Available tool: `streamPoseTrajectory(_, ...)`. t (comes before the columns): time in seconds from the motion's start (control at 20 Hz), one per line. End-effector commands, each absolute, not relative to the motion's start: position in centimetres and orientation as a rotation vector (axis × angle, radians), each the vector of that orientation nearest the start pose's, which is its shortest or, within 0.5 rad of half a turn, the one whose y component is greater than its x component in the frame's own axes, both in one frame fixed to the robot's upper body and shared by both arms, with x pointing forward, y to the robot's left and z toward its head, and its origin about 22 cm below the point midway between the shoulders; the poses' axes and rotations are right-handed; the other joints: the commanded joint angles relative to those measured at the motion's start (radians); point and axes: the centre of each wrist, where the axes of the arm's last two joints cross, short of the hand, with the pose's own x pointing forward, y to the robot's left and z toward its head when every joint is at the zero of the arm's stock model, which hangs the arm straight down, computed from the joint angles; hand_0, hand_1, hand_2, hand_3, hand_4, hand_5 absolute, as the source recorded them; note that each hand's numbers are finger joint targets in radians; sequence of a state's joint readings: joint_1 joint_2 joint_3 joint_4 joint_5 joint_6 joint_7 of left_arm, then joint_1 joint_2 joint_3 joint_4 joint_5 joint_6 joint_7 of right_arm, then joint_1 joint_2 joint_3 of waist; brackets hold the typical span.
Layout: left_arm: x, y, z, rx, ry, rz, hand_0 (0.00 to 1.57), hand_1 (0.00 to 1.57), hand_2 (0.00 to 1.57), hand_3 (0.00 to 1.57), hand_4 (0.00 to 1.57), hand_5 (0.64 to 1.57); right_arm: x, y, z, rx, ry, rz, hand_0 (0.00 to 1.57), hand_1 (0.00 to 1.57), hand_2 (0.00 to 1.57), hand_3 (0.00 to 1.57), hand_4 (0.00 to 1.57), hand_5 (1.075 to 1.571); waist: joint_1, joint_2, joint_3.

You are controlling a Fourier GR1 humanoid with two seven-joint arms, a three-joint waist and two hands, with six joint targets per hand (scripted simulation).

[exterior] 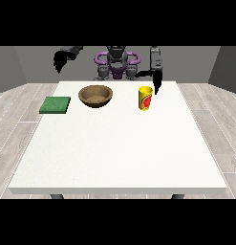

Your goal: Pick the cup and pour the ball into the bowl, then pick the bowl and place it on the pad

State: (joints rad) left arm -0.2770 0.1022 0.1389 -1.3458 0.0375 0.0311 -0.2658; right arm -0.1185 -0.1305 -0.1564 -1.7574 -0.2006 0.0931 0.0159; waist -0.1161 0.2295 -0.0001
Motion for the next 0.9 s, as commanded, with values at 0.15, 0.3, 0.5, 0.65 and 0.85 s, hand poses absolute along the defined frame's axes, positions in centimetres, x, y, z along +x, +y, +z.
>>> streamPoseTrajectory(0.15,32.2,27.7,-2.1,0.099,-1.812,0.010,0.00,0.00,0.00,0.00,0.11,1.436,25.2,-30.5,7.2,0.079,-1.829,0.005,0.00,0.00,0.00,0.00,0.66,1.559,-0.036,-0.031,-0.0001)
streamPoseTrajectory(0.3,32.7,25.6,-2.5,0.076,-1.759,-0.029,0.00,0.00,0.00,0.00,0.17,1.422,26.4,-32.1,5.2,0.028,-1.775,-0.054,0.00,0.00,0.00,0.00,0.67,1.562,0.022,-0.083,0.0002)
streamPoseTrajectory(0.5,33.1,27.1,-5.2,0.138,-1.837,0.044,0.00,0.00,0.00,0.00,0.18,1.423,26.7,-30.8,9.5,0.089,-1.868,0.009,0.00,0.00,0.00,0.00,0.68,1.564,-0.059,0.023,-0.0008)
streamPoseTrajectory(0.65,34.4,26.8,-4.8,0.125,-1.844,0.063,0.00,0.00,0.00,0.00,0.36,1.464,27.6,-31.6,9.9,0.077,-1.891,-0.001,0.00,0.00,0.00,0.00,0.67,1.564,-0.046,0.035,-0.0006)
streamPoseTrajectory(0.85,33.6,26.9,-6.5,0.235,-1.827,-0.016,0.92,0.92,1.32,1.38,1.24,1.538,27.8,-32.3,11.4,0.099,-1.901,0.000,0.00,0.00,0.00,0.00,0.66,1.569,-0.063,0.045,-0.0007)
